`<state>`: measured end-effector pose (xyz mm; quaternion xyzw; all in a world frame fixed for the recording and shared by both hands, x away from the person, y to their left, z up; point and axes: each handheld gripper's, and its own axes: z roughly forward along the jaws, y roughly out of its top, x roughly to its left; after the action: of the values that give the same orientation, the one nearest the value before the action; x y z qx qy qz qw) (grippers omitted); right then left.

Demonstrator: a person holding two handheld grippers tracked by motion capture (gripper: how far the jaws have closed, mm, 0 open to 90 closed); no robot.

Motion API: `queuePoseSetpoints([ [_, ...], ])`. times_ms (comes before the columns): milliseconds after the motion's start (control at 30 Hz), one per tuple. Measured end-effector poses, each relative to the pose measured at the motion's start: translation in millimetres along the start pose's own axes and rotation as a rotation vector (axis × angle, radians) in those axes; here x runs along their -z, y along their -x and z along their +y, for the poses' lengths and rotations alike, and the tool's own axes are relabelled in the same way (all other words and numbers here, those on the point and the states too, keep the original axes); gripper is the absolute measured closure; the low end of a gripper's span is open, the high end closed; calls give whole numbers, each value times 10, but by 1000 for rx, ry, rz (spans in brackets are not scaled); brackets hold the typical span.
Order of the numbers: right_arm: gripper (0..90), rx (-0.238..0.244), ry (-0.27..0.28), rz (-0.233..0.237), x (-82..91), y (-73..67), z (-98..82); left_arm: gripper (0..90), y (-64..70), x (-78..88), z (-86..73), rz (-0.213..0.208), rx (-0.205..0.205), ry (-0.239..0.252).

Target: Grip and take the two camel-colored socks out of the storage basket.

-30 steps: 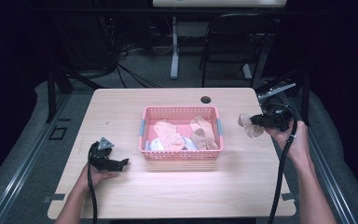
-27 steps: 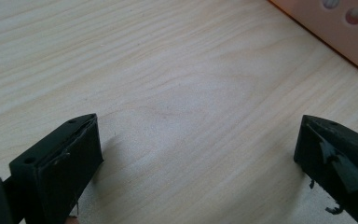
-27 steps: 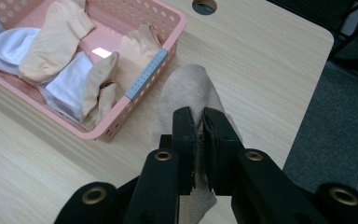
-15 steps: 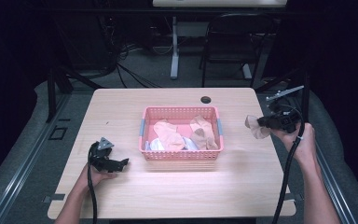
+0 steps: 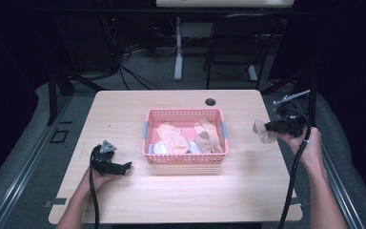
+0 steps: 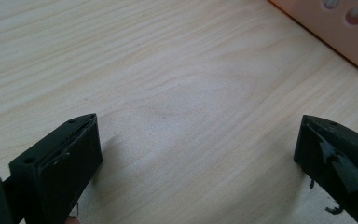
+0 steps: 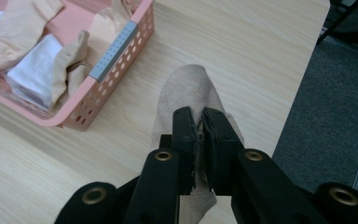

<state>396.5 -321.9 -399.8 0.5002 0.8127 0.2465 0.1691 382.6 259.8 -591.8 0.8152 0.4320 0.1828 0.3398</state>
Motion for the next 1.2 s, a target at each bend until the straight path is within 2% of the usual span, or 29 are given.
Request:
queuePoseSetpoints([
  [133, 834, -7, -7, -10, -52, 42, -31, 4, 0, -1, 0, 0, 0, 1],
  [533, 834, -20, -44, 13, -256, 109, -109, 4, -1, -1, 1, -1, -2, 0],
  [733, 834, -20, -97, 20, -434, 143, -178, 4, -2, -1, 1, -1, -3, 0],
  [767, 834, -25, -126, 20, -490, 137, -192, 4, -1, -1, 1, -1, -1, 1],
  [867, 834, -21, -148, 25, -560, 131, -208, 4, -3, 0, 2, -1, -4, 0],
  [967, 833, -12, -192, 31, -652, 123, -227, 4, -2, -1, 1, -1, -3, 0],
  [1000, 833, -20, -190, 30, -688, 114, -241, 4, -1, -1, 1, -1, -2, 0],
  [1067, 833, -22, -228, 36, -776, 109, -271, 4, -3, -1, 1, -1, -4, 0],
  [1200, 832, -18, -264, 41, -857, 121, -306, 4, -3, -1, 2, -1, -4, 0],
])
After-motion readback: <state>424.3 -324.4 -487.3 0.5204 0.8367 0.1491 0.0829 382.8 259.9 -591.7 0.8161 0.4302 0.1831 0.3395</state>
